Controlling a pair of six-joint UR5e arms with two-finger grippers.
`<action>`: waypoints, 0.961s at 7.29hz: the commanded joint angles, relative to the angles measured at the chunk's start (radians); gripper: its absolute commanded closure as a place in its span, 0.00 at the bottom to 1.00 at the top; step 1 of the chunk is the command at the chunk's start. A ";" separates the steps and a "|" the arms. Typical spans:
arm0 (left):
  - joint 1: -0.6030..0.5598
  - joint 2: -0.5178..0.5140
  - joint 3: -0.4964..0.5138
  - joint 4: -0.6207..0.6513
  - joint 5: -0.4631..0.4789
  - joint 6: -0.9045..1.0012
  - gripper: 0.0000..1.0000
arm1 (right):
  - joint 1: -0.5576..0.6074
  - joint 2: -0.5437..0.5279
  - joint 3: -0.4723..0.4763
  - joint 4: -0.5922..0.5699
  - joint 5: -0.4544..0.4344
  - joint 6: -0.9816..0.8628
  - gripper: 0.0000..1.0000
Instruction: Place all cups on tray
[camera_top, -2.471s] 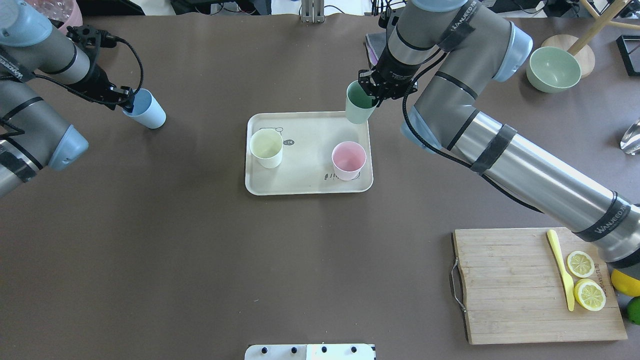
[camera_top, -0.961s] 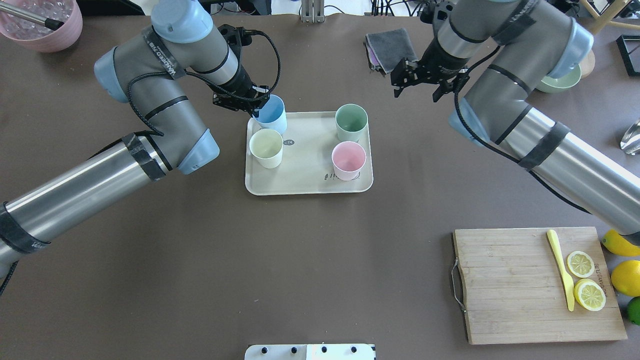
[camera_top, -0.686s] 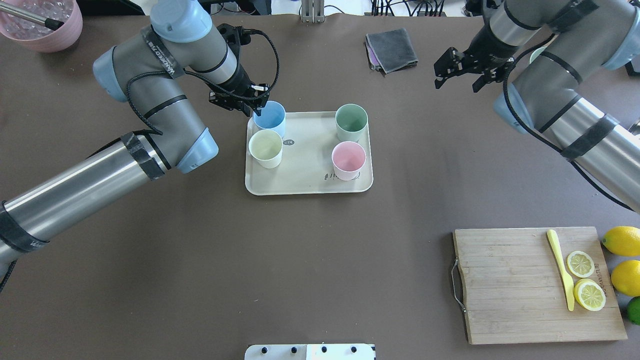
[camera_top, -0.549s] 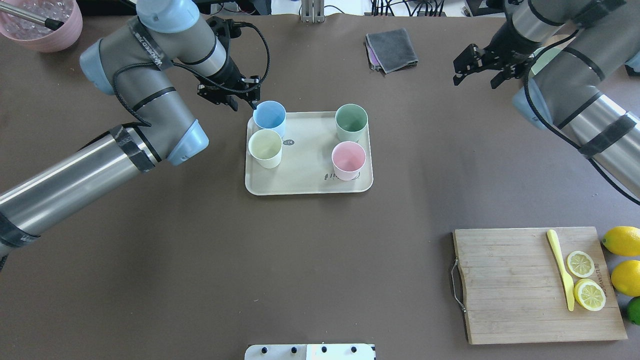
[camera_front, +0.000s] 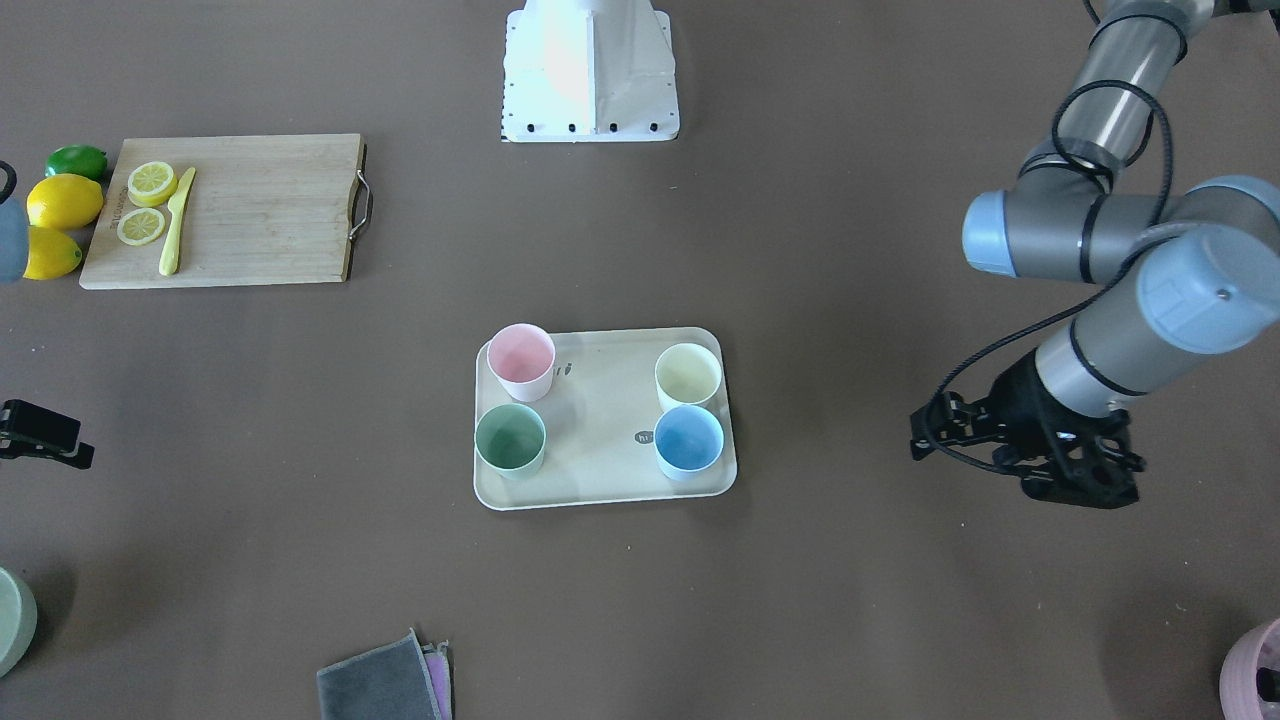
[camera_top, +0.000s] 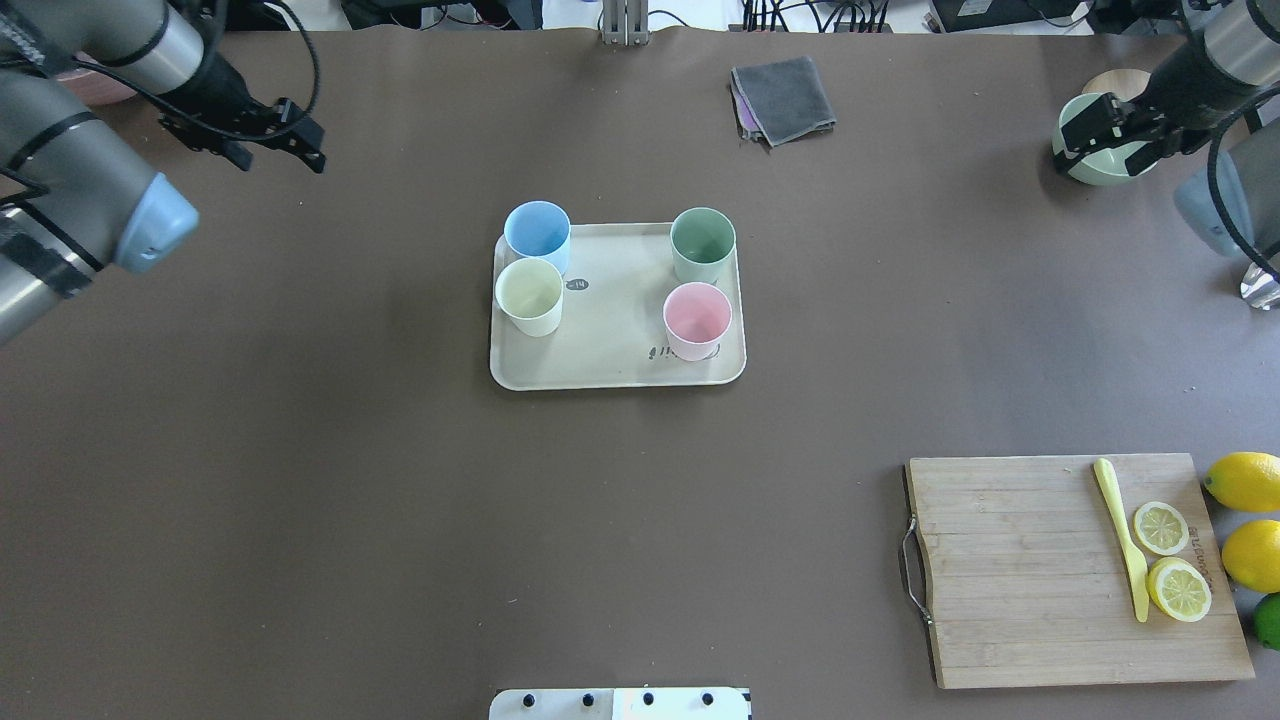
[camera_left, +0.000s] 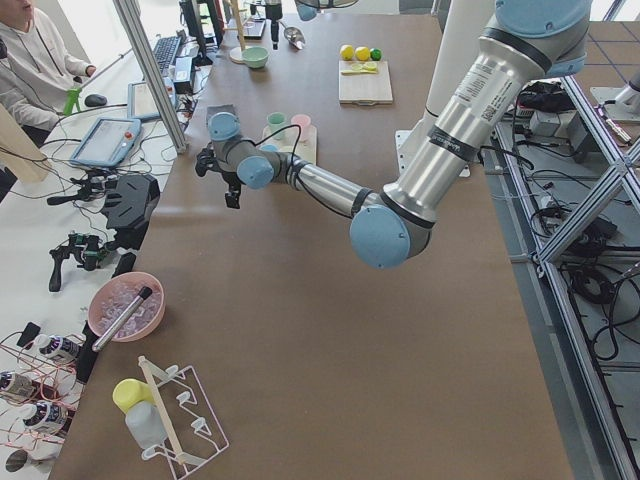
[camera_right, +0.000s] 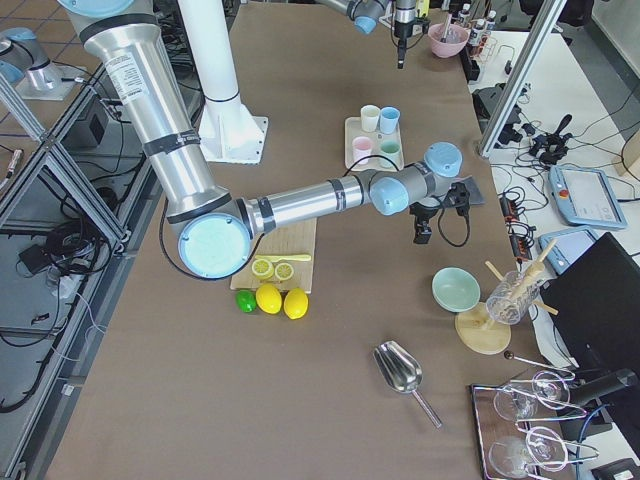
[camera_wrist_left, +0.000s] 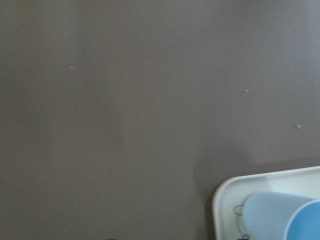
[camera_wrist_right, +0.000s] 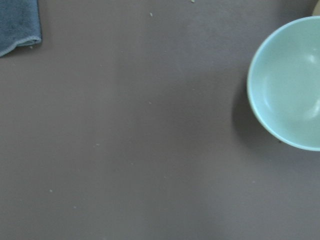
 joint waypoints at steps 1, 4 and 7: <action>-0.142 0.141 -0.044 0.075 -0.006 0.318 0.02 | 0.054 -0.068 -0.003 0.000 -0.005 -0.122 0.00; -0.229 0.298 -0.099 0.076 -0.027 0.471 0.02 | 0.099 -0.128 -0.016 -0.003 -0.015 -0.221 0.00; -0.349 0.367 -0.154 0.201 -0.072 0.661 0.02 | 0.171 -0.209 -0.004 -0.002 -0.015 -0.265 0.00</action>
